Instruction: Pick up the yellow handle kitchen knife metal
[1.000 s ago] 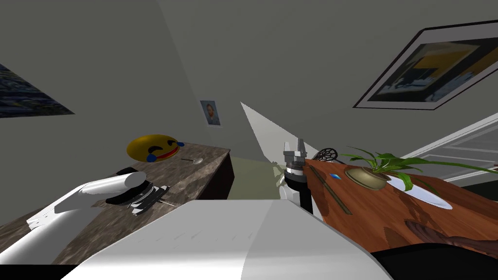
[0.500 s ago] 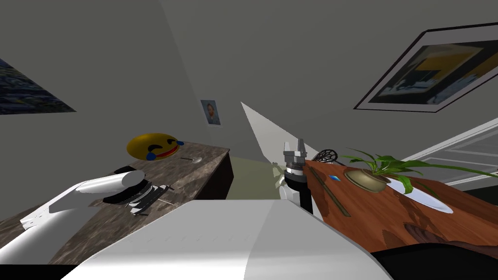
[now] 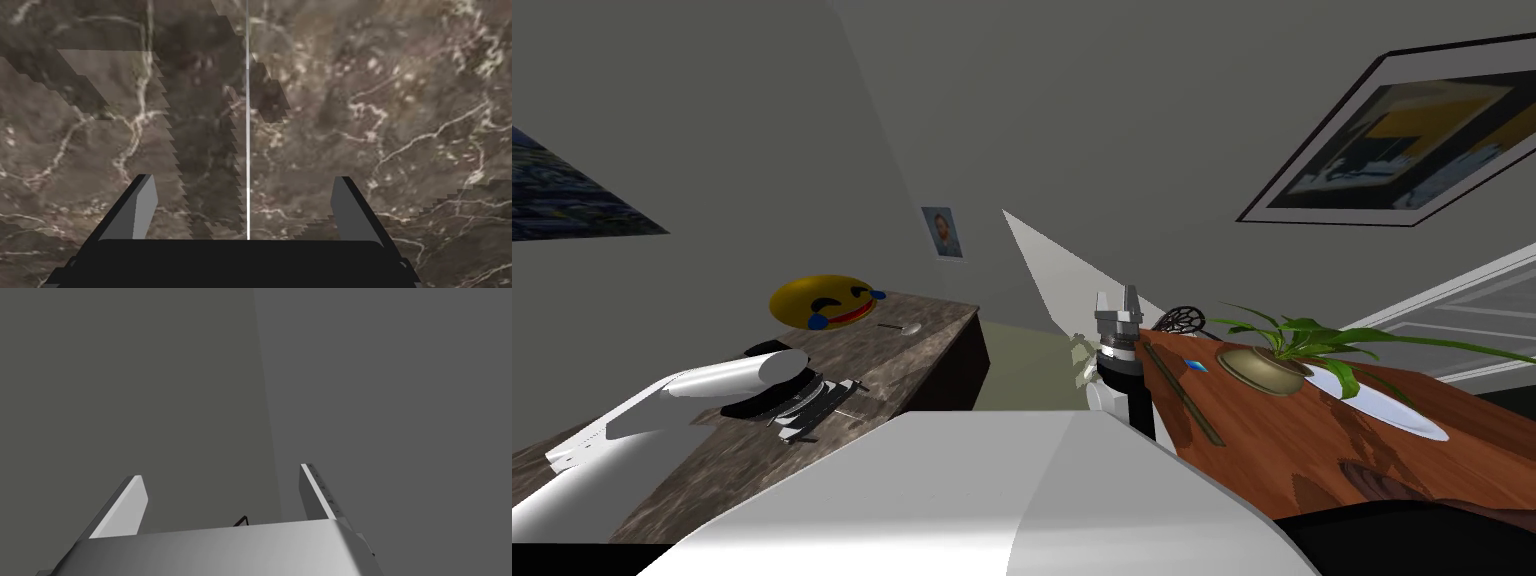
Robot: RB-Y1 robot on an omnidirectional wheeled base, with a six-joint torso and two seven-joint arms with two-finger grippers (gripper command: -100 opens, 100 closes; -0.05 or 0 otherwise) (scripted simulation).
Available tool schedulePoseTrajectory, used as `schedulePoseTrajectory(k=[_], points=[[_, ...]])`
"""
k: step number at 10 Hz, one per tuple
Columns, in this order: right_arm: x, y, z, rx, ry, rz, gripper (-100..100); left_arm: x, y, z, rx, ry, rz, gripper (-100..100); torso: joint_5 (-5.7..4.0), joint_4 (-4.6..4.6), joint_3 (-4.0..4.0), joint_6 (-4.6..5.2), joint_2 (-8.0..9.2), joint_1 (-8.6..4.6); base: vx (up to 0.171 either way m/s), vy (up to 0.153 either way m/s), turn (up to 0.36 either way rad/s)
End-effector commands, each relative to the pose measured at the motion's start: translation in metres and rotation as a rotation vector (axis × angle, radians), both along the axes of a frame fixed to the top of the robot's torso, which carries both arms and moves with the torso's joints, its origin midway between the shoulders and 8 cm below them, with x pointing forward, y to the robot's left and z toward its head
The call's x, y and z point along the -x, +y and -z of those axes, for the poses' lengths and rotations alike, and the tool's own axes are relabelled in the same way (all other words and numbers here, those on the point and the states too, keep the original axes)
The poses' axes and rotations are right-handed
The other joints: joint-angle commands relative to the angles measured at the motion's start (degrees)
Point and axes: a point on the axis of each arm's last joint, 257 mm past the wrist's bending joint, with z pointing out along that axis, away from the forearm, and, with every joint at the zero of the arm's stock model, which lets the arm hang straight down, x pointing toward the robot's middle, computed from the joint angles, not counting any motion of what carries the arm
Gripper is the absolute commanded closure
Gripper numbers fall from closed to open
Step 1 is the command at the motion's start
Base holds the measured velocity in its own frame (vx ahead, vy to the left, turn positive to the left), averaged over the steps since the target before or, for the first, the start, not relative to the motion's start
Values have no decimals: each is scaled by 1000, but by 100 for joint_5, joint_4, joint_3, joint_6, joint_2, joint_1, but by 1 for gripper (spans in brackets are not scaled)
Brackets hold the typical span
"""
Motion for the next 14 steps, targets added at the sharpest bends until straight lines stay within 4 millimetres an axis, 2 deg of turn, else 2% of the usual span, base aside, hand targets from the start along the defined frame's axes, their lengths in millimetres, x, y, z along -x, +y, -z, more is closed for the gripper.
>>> schedulePoseTrajectory(k=[1,2,3,4,8,9,10,14], points=[[0,0,0,0,0,0,0,0,0,11,-1,-1,-7,-100,0,0,0,0,0,0,-11,16,-58],[0,0,0,0,0,0,0,0,-1,19,-2,1,-12,-100,2,0,0,-1,1,7,-16,18,-43],[0,0,0,0,0,0,0,1,0,14,-1,1,-9,-100,2,1,1,-1,2,9,-8,8,-10],[0,0,0,0,0,0,0,1,0,14,-2,-1,-9,100,1,1,1,-2,1,6,0,0,0],[0,0,0,0,0,0,0,1,1,14,-2,-1,-12,100,3,-4,-7,6,-11,5,0,0,4],[0,0,0,0,0,0,0,1,1,14,-2,-1,-11,0,3,-3,-7,5,-10,5,0,0,0],[0,0,0,0,0,0,0,3,-1,6,12,3,1,-100,3,-3,-6,5,-10,5,39,53,56],[0,0,0,0,0,0,0,7,-6,-11,46,10,23,-100,13,-7,-16,4,-27,49,57,111,53]])
